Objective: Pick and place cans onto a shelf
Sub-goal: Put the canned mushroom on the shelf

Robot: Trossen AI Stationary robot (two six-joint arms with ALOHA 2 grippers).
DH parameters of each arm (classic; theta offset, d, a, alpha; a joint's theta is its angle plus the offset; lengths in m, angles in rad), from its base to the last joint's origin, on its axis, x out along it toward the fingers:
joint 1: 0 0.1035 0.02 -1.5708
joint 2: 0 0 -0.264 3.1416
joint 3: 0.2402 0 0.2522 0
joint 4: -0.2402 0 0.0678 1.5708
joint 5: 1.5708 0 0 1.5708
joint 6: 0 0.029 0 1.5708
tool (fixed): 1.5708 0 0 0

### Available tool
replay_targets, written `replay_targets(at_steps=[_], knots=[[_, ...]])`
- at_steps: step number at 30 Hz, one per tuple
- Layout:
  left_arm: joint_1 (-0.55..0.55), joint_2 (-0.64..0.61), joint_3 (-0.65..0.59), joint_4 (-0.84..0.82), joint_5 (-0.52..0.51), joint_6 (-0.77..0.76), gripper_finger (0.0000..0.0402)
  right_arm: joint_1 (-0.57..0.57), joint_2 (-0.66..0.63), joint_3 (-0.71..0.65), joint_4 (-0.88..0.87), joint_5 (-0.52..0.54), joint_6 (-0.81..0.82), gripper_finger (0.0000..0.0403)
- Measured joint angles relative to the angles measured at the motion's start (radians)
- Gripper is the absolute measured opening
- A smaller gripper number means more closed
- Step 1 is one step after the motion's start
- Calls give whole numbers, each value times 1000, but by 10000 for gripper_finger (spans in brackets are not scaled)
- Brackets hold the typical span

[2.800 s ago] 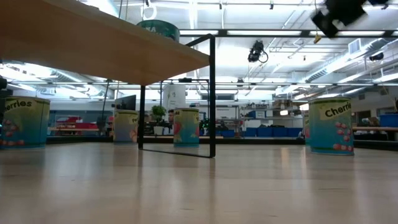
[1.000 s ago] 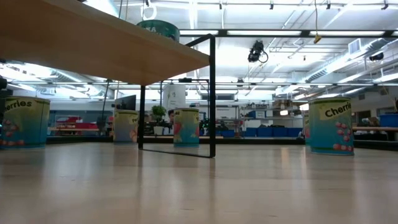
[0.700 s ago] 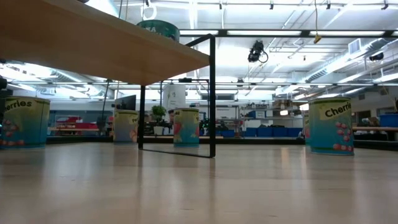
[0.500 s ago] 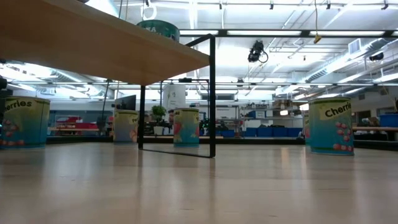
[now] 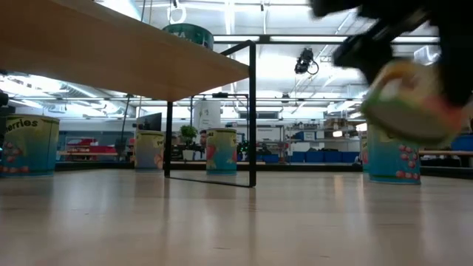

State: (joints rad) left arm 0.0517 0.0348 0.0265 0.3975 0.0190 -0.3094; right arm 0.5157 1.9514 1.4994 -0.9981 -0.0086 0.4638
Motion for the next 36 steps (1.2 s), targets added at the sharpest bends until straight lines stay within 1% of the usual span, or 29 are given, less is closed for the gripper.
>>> replay_targets(at_steps=[3, 6, 8, 10, 13, 17, 20, 24, 28, 32, 34, 36], knots=[[-20, 21, 8, -7, 2, -20, 249, -25, 92, 76, -22, -8, -103, 291], [-56, 81, 50, -2, -1, -20, 248, -21, 184, 173, -145, -23, -130, 291], [-91, 143, 93, -3, -1, -20, 248, -4, 230, 223, -241, -13, -137, 292], [-128, 217, 150, -1, -2, 2, 247, 14, 264, 247, -272, 11, -145, 299], [-189, 350, 248, 4, -16, 38, 247, 35, 296, 253, -241, 16, -153, 304], [-255, 530, 386, 3, -23, 102, 247, 58, 302, 254, -184, 36, -125, 305], [-284, 651, 480, 0, -26, 161, 247, 71, 289, 253, -118, 100, -105, 307], [-299, 790, 593, 3, -26, 191, 247, 84, 283, 253, -53, 192, -107, 317], [-302, 905, 673, 1, -26, 199, 247, 101, 283, 252, 12, 236, -126, 333], [-300, 994, 733, -3, -27, 202, 247, 112, 283, 252, 62, 274, -153, 343], [-300, 1029, 756, -9, -51, 216, 247, 115, 282, 252, 77, 292, -160, 345], [-312, 1068, 787, -31, -99, 237, 247, 120, 277, 251, 77, 306, -157, 345]])
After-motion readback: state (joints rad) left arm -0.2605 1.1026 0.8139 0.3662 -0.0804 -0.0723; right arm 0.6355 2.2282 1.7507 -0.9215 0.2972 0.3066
